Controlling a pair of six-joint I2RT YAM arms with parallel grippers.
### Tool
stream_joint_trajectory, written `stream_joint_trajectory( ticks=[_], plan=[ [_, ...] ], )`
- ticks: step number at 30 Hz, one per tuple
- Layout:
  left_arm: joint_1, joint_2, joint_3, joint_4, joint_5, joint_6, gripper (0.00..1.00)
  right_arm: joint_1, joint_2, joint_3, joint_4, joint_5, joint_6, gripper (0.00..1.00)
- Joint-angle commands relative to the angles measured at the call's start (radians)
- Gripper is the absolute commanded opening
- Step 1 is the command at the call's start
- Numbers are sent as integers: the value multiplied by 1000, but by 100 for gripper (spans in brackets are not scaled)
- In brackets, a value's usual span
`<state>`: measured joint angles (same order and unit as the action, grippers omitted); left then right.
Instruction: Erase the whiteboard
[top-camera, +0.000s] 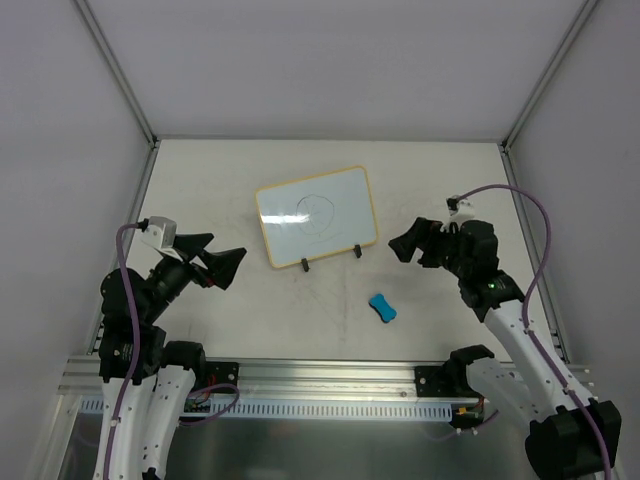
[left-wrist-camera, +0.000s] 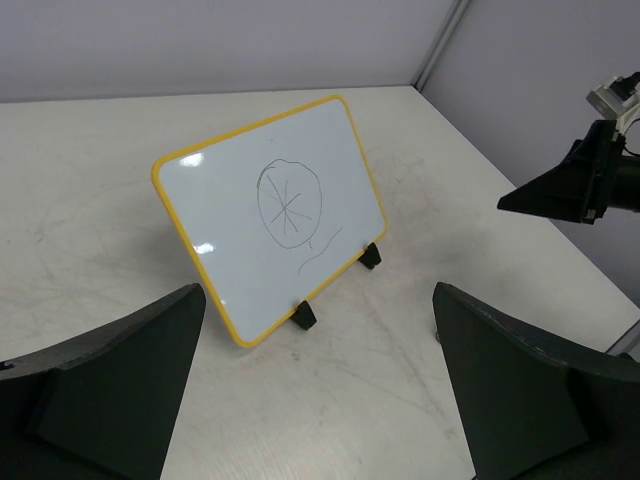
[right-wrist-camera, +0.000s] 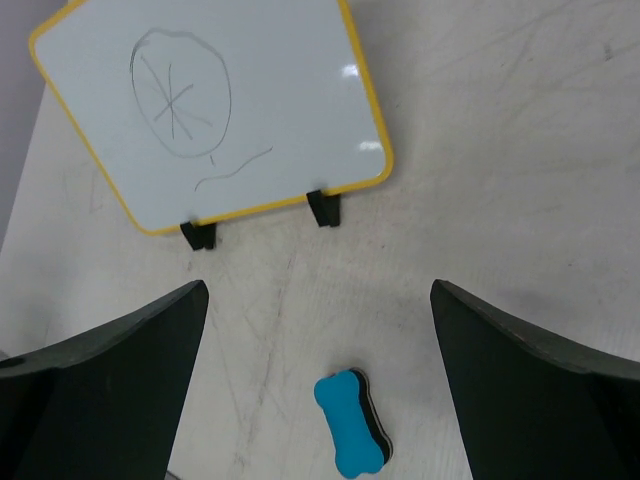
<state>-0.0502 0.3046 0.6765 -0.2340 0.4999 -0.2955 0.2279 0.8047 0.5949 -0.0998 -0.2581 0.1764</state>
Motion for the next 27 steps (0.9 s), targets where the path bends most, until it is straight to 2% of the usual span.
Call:
stream_joint_trajectory(
  ticks=[1,5,9,14,15,18,23,27],
  plan=[
    [15,17,32,5,38,6,99,71,40,59,-12,25,-67,99],
    [15,36,37,5,37,4,99,141,94,89,-38,-13,-123,99],
    [15,42,37,5,40,4,99,224,126,120,-142,98,-169,99],
    [15,51,38,5,39,4,99,330,87,57,-176,213,-206,99],
    [15,54,38,5,39,2,99,340,80,45,-176,215,-213,97],
    [15,60,40,5,43,-1,99,364,65,-16,-143,206,-221,81],
    [16,62,40,5,43,-2,99,410,11,-90,-126,250,-204,81],
    [21,79,49,5,66,-10,99,439,54,-90,-150,240,-178,80]
  ],
)
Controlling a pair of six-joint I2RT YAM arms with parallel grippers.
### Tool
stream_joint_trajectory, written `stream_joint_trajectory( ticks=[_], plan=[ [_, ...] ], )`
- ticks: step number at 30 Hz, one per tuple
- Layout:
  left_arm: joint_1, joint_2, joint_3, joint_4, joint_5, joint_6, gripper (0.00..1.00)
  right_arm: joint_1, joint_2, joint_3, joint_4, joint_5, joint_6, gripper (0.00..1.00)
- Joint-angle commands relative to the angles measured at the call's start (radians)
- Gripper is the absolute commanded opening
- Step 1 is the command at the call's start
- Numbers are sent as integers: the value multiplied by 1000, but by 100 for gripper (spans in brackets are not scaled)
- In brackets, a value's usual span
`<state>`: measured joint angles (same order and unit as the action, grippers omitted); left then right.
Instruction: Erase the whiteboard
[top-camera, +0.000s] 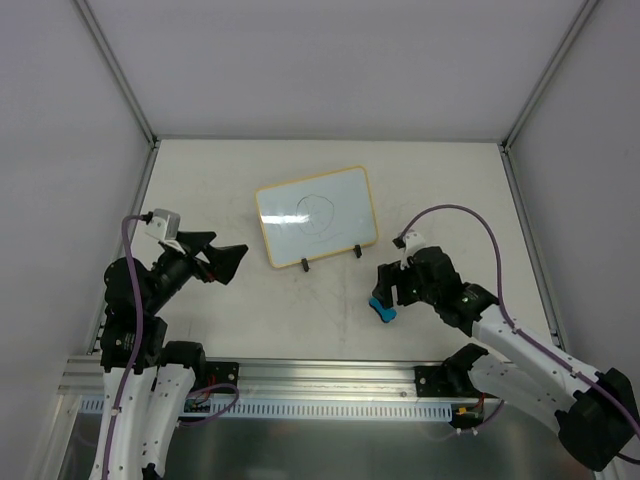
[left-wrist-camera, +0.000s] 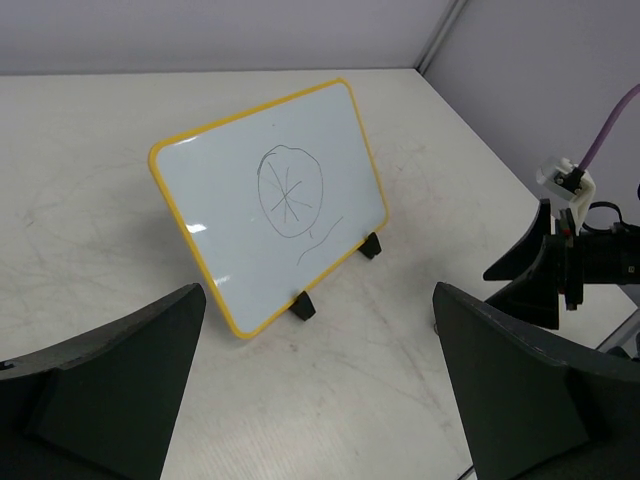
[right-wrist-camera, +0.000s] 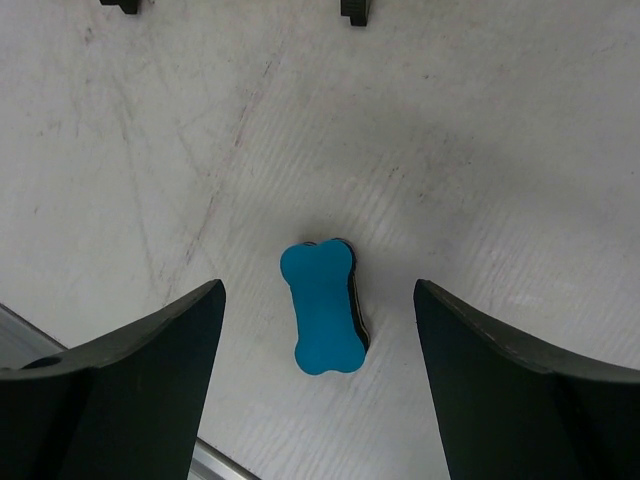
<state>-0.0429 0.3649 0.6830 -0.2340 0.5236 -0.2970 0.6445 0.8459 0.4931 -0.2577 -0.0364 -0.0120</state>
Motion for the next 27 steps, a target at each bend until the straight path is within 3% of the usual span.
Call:
stream_joint_trajectory(
  ticks=[1,4,7,13,20,22,27],
  plan=[
    [14,22,46,5,50,-16,99,32,50,16,6,21,35,80],
    [12,25,66,30,69,-44,99,69,103,13,20,29,46,79],
    [12,77,59,32,-45,-120,99,99,160,15,28,29,46,75],
    [12,319,89,140,58,-226,99,132,174,6,32,105,52,72],
    [12,368,-8,424,-10,-332,99,133,251,41,3,145,53,72],
    [12,396,-51,581,21,-384,99,133,291,62,-17,125,49,68],
    [14,499,-85,725,39,-422,99,132,366,102,-41,105,46,60]
  ],
)
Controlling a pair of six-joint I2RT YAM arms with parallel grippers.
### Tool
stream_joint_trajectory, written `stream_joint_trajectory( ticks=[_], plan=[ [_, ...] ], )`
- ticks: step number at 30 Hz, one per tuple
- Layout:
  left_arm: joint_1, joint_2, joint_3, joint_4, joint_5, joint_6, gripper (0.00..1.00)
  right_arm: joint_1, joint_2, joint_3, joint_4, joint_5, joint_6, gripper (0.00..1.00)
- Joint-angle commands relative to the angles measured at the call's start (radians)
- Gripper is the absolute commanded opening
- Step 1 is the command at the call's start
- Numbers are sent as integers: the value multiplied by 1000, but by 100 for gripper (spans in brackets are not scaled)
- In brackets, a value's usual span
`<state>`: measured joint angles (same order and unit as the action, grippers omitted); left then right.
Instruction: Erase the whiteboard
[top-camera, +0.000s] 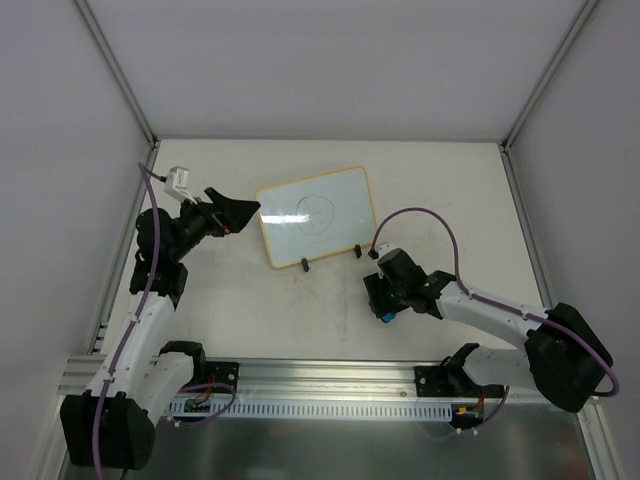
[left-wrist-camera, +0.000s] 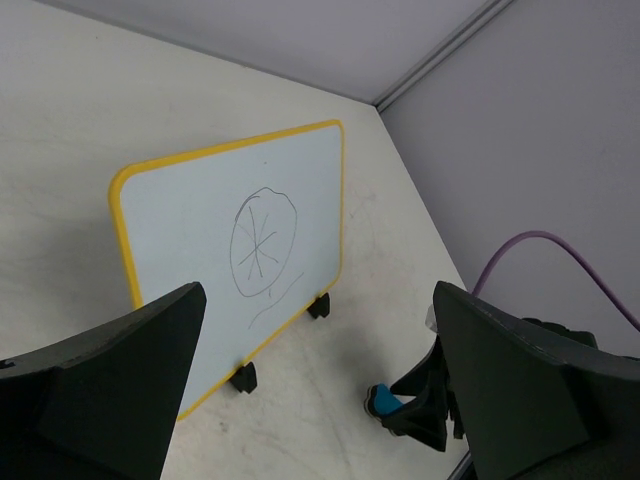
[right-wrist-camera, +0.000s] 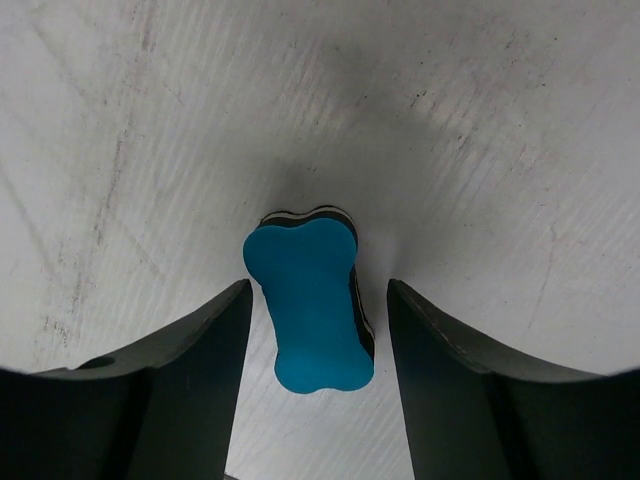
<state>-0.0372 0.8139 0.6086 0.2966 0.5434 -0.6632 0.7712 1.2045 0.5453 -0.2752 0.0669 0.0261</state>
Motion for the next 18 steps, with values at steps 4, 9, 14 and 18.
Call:
stream_joint_trajectory(
  ticks=[4,9,14,18],
  plan=[
    [10,116,0,242,13,-30,99,7,3,45,-22,5,9,51],
    [26,177,16,333,52,-71,99,5,39,65,-39,2,14,47],
    [39,264,10,464,101,-141,99,7,72,74,-44,-9,21,46],
    [74,332,36,527,164,-183,99,8,89,79,-53,-18,31,40]
  ],
)
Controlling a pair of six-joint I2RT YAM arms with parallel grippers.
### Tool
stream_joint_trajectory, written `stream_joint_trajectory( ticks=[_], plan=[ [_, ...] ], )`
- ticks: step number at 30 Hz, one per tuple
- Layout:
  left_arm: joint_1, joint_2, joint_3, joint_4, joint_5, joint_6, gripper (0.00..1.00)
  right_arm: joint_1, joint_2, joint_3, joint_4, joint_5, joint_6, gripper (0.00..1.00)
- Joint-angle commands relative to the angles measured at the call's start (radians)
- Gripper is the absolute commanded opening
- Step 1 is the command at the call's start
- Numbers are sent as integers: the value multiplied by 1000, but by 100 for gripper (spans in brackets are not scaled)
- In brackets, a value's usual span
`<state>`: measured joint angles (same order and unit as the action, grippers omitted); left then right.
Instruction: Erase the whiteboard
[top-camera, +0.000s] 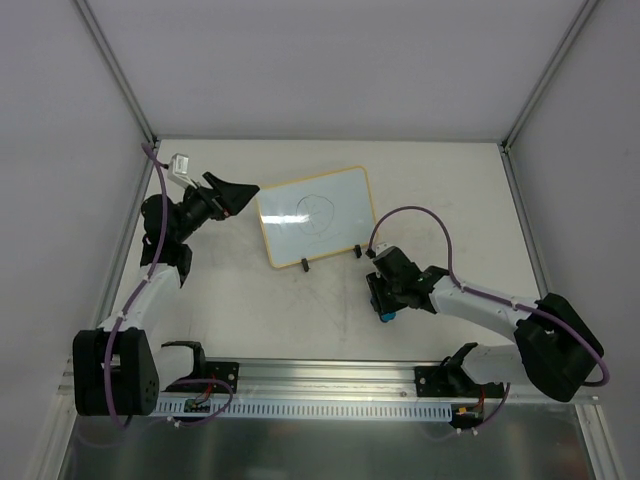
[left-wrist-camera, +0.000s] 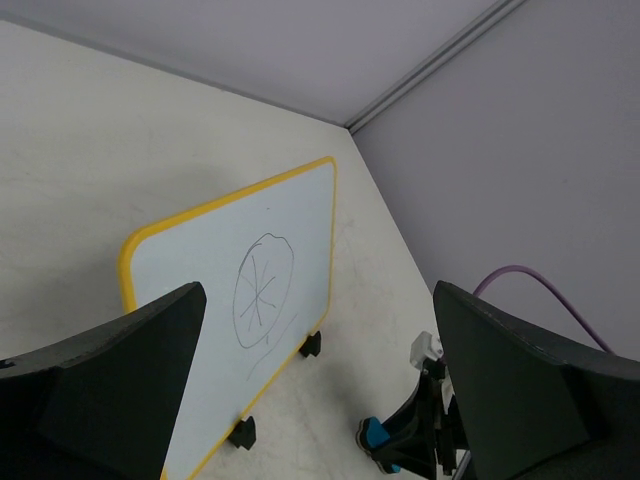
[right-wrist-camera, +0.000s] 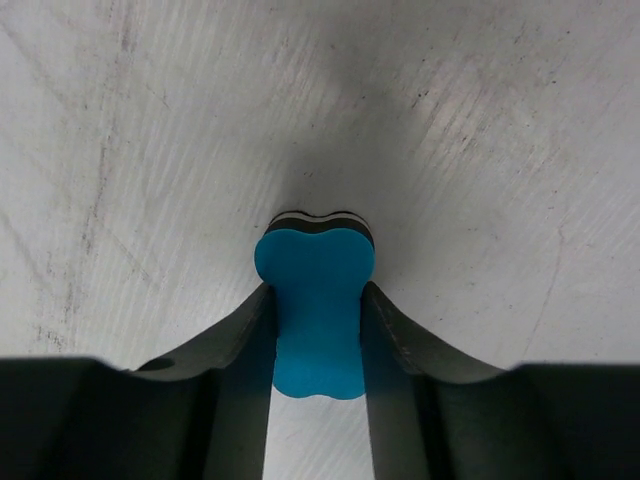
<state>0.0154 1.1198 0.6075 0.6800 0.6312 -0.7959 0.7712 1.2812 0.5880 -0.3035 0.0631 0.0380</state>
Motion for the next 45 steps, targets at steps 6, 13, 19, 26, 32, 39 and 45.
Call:
stream_joint_trajectory(
  ticks=[6,13,19,26,32,39,45],
  plan=[
    [28,55,9,199,116,21,99,8,0,55,-23,-19,31,23],
    [28,57,-83,204,150,99,99,7,-11,179,-51,-40,14,21],
    [28,92,-135,236,150,115,99,4,24,323,-92,-45,-23,17],
    [32,167,-92,188,145,185,99,-19,49,481,-94,-52,-30,17],
    [95,308,-35,261,240,133,99,-67,61,604,-115,-108,-66,16],
    [116,511,109,317,389,72,94,-85,102,734,-125,-120,-84,13],
    [112,636,179,453,475,-5,91,-93,164,785,-123,-123,-101,13]
  ],
)
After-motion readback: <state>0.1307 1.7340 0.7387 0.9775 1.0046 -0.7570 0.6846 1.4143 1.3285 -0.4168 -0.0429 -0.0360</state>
